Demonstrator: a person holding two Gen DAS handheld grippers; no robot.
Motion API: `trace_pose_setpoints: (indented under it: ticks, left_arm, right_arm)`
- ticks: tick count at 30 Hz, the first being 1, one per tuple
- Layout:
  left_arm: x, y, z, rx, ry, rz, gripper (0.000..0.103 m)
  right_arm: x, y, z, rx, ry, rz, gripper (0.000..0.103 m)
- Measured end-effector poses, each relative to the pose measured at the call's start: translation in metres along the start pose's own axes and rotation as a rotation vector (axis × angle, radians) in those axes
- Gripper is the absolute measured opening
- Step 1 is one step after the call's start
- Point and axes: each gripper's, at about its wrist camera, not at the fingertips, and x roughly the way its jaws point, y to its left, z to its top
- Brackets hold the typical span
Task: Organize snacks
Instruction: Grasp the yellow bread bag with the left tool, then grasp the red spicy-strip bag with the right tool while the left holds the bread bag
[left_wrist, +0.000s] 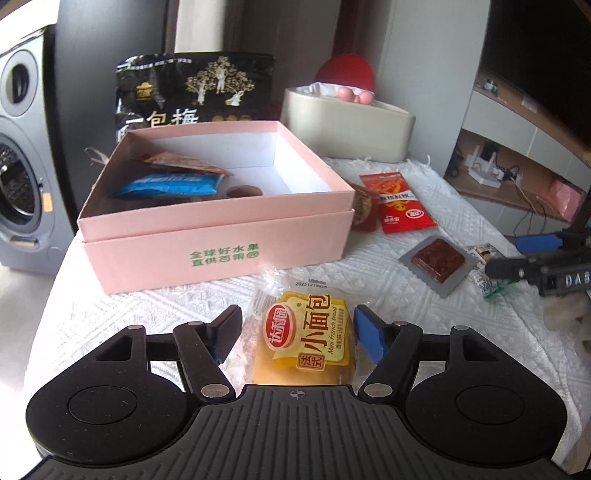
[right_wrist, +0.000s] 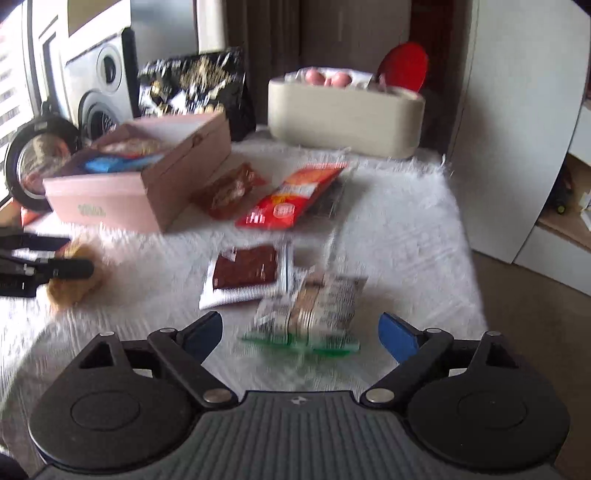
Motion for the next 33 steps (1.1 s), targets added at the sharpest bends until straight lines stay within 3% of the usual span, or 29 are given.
trace_pose_setpoints:
  ticks: [5,8,10,12,14,16,17,20,25,29,33]
  left_arm:
    - [0.007,0.002,-0.008,-0.047,-0.010,-0.023,0.073]
    - [0.008,-0.001,-0.015,-0.032,-0.029,-0.015,0.073]
    - [0.007,-0.001,-0.017,-0.029,-0.041,-0.016,0.073]
    - [0.007,0.001,-0.019,-0.034,-0.052,-0.023,0.073]
    - [0.006,0.003,-0.019,-0.046,-0.057,-0.034,0.073]
    - [0.006,0.003,-0.020,-0.050,-0.060,-0.038,0.073]
    - [0.006,0.003,-0.021,-0.048,-0.061,-0.037,0.073]
    - [0.005,0.003,-0.024,-0.042,-0.062,-0.045,0.073]
    - [0.006,0.005,-0.022,-0.046,-0.053,-0.053,0.073]
    - [0.004,0.003,-0.020,-0.071,-0.022,-0.076,0.073]
    - [0.003,-0.005,-0.017,-0.067,0.010,-0.098,0.073]
  right_arm:
    - [0.047,0.014,0.050,0.028,-0.004,-0.020,0.091]
    - [0.085,0.022,0.065,0.036,0.037,-0.066,0.078]
    - [0.108,0.025,0.069,0.023,0.071,-0.110,0.075]
    - [0.117,0.022,0.068,0.020,0.102,-0.101,0.056]
    - [0.109,0.020,0.068,0.023,0.097,-0.089,0.028]
    - [0.094,0.021,0.066,0.000,0.091,-0.071,0.013]
    - [0.087,0.019,0.063,0.004,0.098,-0.046,0.010]
    - [0.067,0.019,0.050,0.003,0.140,0.035,0.010]
    - [0.030,0.021,0.029,-0.035,0.143,0.081,0.009]
    - [0.007,0.015,0.018,-0.110,0.101,-0.044,0.007]
    - [-0.008,0.008,0.014,-0.114,0.062,-0.035,0.010]
